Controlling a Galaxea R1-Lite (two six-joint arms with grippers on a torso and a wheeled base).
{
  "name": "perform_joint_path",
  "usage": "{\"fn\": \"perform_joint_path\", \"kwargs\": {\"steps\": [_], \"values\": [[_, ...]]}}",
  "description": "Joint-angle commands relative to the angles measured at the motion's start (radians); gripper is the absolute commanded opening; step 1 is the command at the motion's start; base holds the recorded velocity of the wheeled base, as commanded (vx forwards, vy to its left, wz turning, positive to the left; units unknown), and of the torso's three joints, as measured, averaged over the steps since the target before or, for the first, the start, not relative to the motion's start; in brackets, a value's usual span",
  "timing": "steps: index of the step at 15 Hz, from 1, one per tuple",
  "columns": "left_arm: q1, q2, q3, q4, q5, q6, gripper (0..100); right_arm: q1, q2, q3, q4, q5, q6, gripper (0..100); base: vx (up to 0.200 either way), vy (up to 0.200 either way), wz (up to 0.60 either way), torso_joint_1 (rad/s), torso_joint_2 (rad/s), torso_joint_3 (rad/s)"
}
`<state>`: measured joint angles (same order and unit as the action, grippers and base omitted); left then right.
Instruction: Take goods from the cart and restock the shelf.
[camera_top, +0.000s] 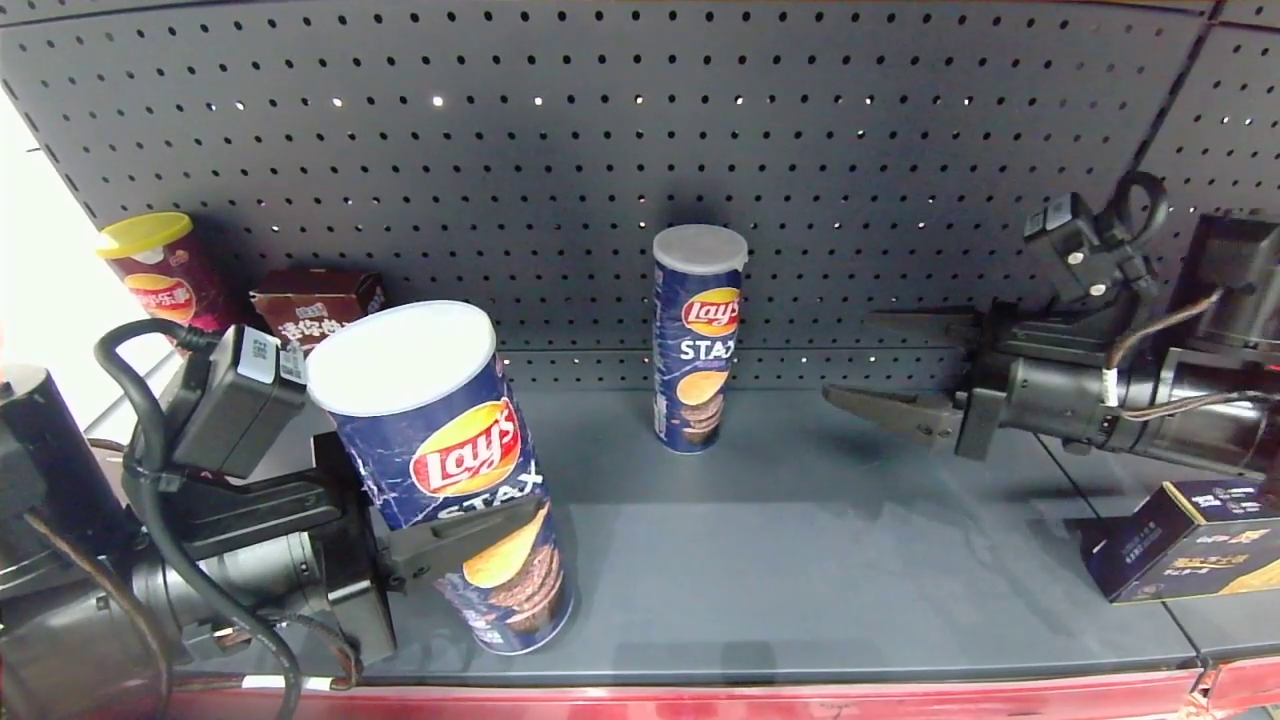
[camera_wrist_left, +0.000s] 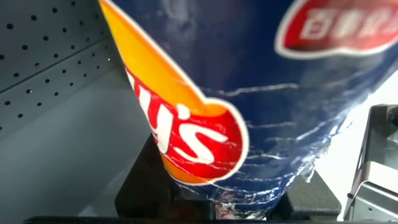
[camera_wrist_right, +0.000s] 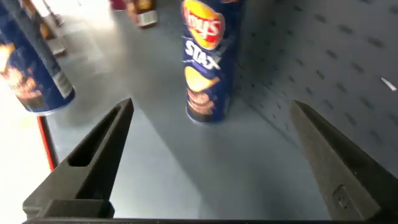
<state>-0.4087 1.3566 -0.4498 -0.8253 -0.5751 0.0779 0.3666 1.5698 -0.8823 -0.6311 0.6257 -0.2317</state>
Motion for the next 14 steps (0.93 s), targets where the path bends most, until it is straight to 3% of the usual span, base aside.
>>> {"fn": "perform_joint_path", "kwargs": {"steps": [1,5,14], "values": [[-0.004,-0.002,0.005,-0.001,0.000,-0.001,0,-0.021,0.125,-0.040,-0.032,0.069,-0.029,100,0.000,0.000,0.00,0.000,0.00,0.000],[-0.009,-0.004,0.003,-0.001,0.000,-0.003,0,-0.020,0.225,-0.159,-0.035,0.230,-0.032,100,0.000,0.000,0.00,0.000,0.00,0.000],[-0.005,-0.004,0.002,-0.001,0.000,-0.003,0,0.014,0.398,-0.326,-0.033,0.244,-0.031,100,0.000,0.000,0.00,0.000,0.00,0.000]]}}
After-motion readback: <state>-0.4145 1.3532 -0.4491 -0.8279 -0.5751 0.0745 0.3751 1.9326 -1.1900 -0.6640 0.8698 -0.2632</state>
